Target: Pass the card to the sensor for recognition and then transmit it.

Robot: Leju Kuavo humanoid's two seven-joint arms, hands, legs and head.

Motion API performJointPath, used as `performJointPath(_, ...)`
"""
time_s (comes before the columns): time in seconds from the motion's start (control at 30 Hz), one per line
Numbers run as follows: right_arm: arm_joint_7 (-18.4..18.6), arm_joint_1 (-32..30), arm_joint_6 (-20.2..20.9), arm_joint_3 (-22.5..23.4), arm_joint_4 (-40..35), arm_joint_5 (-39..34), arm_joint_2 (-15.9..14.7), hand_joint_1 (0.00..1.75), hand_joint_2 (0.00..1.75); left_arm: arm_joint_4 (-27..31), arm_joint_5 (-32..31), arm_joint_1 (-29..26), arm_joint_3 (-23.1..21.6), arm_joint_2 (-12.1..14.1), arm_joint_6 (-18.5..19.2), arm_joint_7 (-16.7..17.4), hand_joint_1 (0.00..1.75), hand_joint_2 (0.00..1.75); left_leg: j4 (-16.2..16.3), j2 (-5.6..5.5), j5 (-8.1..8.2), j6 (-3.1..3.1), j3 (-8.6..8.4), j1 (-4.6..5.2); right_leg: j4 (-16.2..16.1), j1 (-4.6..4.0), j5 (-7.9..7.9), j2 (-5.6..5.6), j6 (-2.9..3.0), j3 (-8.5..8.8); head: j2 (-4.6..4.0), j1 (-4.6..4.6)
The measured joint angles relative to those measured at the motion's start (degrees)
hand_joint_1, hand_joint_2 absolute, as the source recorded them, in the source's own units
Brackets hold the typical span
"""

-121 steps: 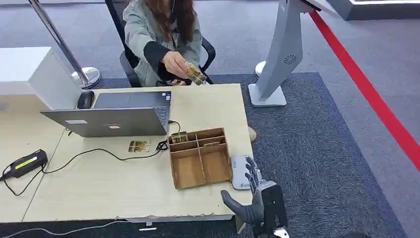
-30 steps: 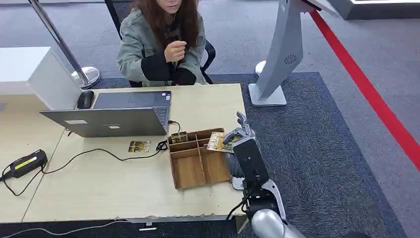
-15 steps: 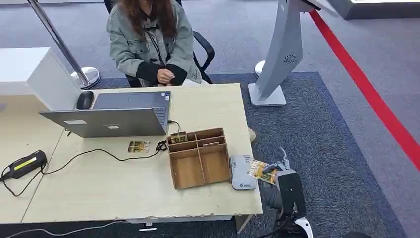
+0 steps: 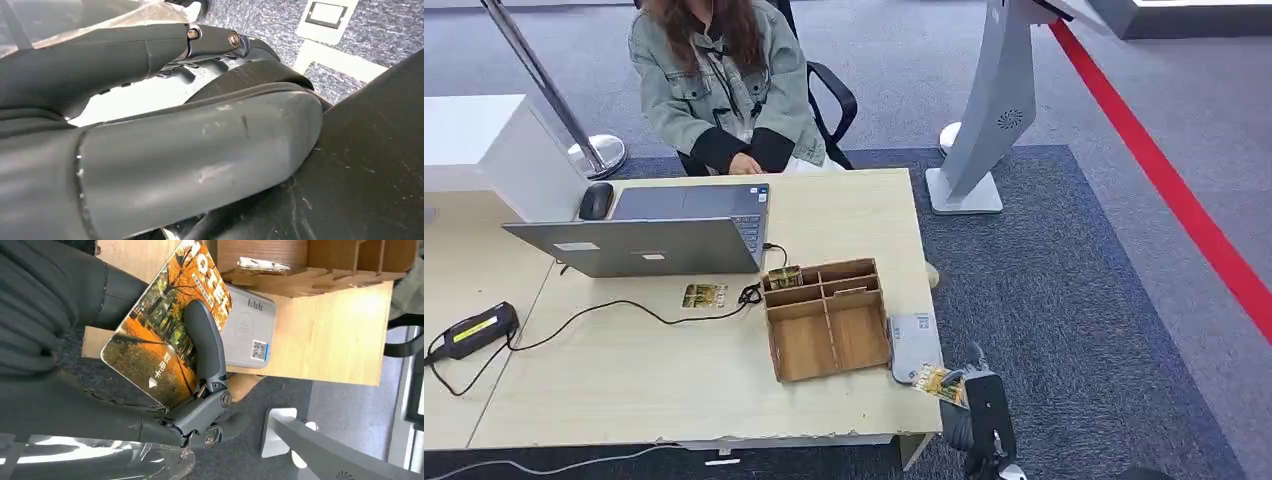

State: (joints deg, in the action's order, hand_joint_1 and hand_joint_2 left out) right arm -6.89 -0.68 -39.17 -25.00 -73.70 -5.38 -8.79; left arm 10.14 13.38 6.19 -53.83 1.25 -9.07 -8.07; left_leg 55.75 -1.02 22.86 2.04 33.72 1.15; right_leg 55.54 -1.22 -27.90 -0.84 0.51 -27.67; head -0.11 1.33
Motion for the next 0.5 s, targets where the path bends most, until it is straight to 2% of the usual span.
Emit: performJointPath(0.5,-0.3,0.4,0.1,-0.7,2.2,0.0,1.2,1.59,1.75,0.0,-0.1,0.0,0.0,0.0,-0.1,0.0,0.0,0.0,0.0,0.0,0.0,0.0,0.0,0.0,0.0,0.0,0.0,0.0,0.0,0.0,0.0,0.0)
